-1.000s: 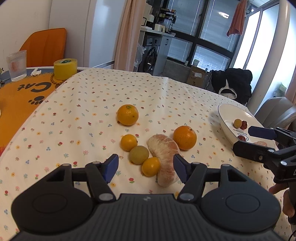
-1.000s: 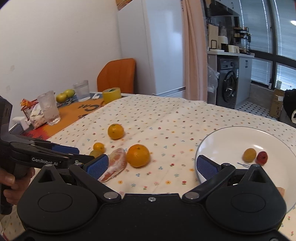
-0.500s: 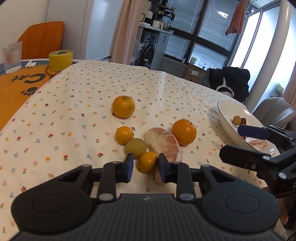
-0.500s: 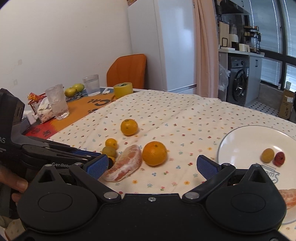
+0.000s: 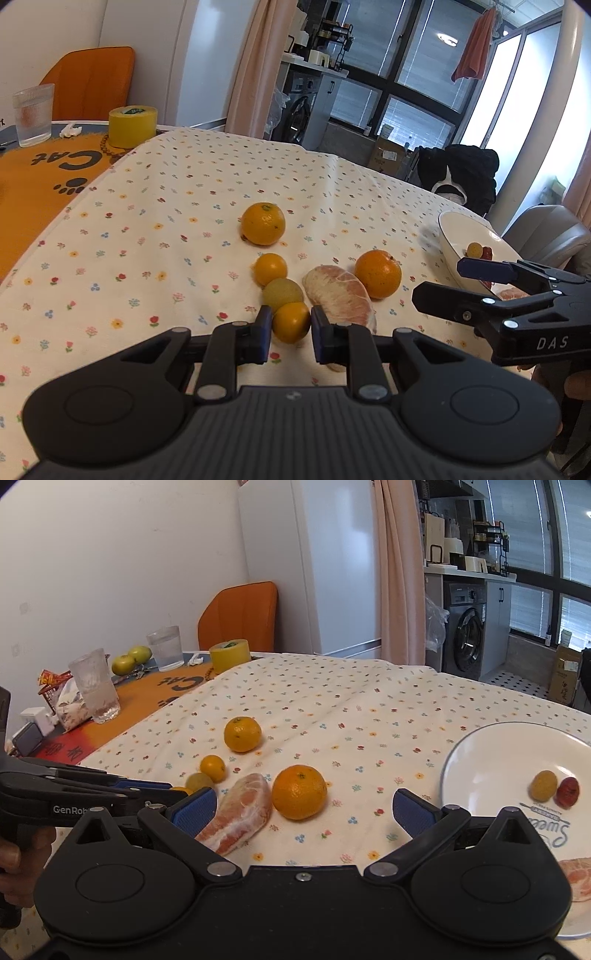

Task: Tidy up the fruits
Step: 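Grasp a small tangerine with the left tool while the right tool grasps a large orange, then carry the tangerine in the left tool while the right tool carries the orange to the plate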

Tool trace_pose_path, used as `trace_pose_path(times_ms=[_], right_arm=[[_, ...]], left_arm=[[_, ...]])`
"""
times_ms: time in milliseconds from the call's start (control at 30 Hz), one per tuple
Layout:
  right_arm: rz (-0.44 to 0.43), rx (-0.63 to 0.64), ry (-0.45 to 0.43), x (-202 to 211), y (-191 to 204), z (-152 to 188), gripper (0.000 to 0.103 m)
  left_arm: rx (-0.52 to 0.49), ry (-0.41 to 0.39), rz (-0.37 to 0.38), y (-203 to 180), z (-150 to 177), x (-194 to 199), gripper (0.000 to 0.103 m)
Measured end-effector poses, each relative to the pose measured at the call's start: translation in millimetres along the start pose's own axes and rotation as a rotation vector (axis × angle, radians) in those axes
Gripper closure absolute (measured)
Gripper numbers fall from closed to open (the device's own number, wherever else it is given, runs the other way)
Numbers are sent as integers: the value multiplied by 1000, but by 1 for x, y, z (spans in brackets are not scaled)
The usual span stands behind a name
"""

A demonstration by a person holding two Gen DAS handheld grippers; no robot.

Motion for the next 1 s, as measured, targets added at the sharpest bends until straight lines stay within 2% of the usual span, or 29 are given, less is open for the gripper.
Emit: trace_pose_path(times_ms=[100,167,200,400,500,600,633,1000], right_arm=[[-11,-7,15,-7,1,-1,8],[-5,-7,32,-12,1,-1,23],[-2,-9,39,-15,1,-1,26],[-11,-33,52,-27,-1,-2,33],[-9,-45,57,-30,-3,-3,41],[-1,-55,80,-36,-5,0,61],[0,-53,86,-36,-5,1,65],[12,-28,70,-16,-2,3,67]], left_arm=[[9,-7,-11,6,-2,2,83],[15,-10,-17,9,-2,4,83],[18,-11,-20,11,-2,4,83],[32,-22,-29,18,-4,8,83],[35,-28,-30,19,-5,9,83],[35,-33,-27,19,-7,11,83],[36,-35,-25,18,-7,12,83],[27,-56,-7,9,-13,17,83]])
Point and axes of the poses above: each gripper's, at about its wrist camera, not at the fingertips, and x roughly against the way its jaws point, y to its left, z to its underside, the point moved 7 cm from there along -x, roughly the way its jaws point, and after that the axes turned 6 degrees about -z, right-handed, at the moved point
